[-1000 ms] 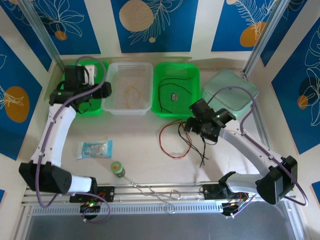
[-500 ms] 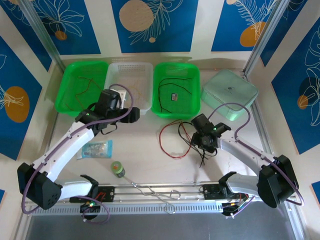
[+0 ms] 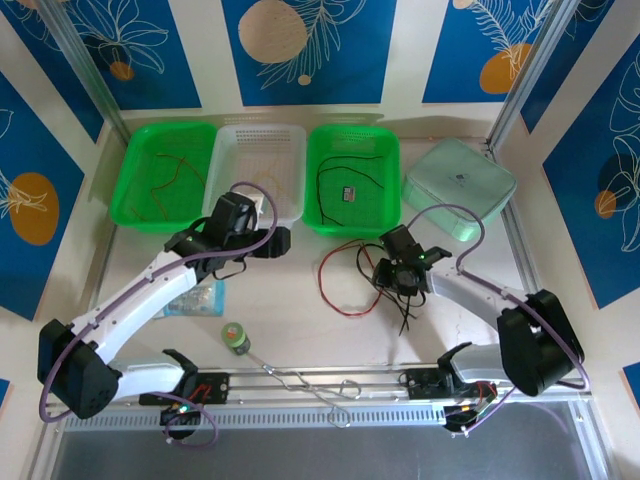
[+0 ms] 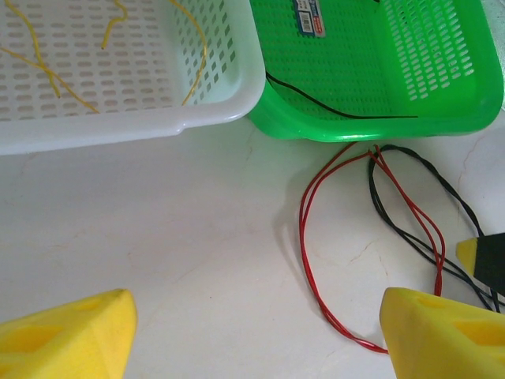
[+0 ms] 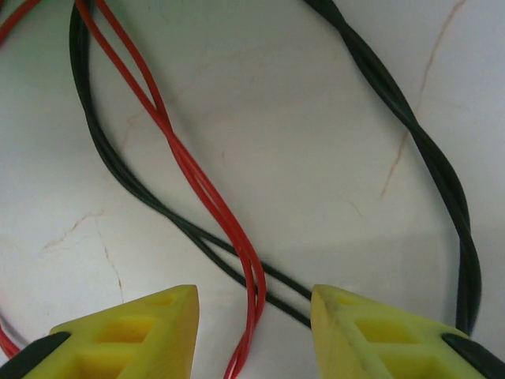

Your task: Untangle the cables

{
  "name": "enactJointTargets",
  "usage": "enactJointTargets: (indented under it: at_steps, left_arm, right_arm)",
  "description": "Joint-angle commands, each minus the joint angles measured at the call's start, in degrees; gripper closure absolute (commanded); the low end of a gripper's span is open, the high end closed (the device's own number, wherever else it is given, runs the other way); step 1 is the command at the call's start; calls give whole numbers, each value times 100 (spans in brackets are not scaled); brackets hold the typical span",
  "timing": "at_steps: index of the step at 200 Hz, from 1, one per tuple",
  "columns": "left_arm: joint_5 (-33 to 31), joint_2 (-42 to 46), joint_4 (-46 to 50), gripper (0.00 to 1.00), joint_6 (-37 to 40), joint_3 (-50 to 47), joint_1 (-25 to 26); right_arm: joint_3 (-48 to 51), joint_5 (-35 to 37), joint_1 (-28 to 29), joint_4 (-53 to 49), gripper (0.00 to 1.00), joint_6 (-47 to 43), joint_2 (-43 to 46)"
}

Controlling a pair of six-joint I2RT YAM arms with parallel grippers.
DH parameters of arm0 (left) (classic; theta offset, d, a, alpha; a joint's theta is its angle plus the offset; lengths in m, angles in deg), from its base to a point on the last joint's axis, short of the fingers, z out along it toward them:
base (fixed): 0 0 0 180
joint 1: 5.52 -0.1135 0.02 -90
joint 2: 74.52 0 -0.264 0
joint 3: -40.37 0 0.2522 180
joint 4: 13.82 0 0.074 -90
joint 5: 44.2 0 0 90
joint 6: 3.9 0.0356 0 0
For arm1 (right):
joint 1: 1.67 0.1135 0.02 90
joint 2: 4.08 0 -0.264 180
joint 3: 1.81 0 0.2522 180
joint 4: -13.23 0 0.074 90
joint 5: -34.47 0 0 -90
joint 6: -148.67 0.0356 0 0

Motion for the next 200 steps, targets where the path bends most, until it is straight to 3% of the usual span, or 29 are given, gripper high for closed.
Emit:
enactJointTargets:
  at_steps: [1, 127, 164, 200]
  left_arm:
    - [-113, 143, -65, 20, -110, -74, 79]
    - [-137, 203, 14, 22, -145, -62, 96]
    - [-175, 262, 80, 22, -150, -82, 100]
    - [-177, 299, 56, 22, -238, -80, 99]
  right_arm:
    - [54, -196, -121, 316, 60, -369, -186]
    - [236, -523, -140, 861, 81, -787, -654]
    - [143, -435, -37, 606, 100, -878, -376]
    - [43, -384, 65, 199, 100, -887, 127]
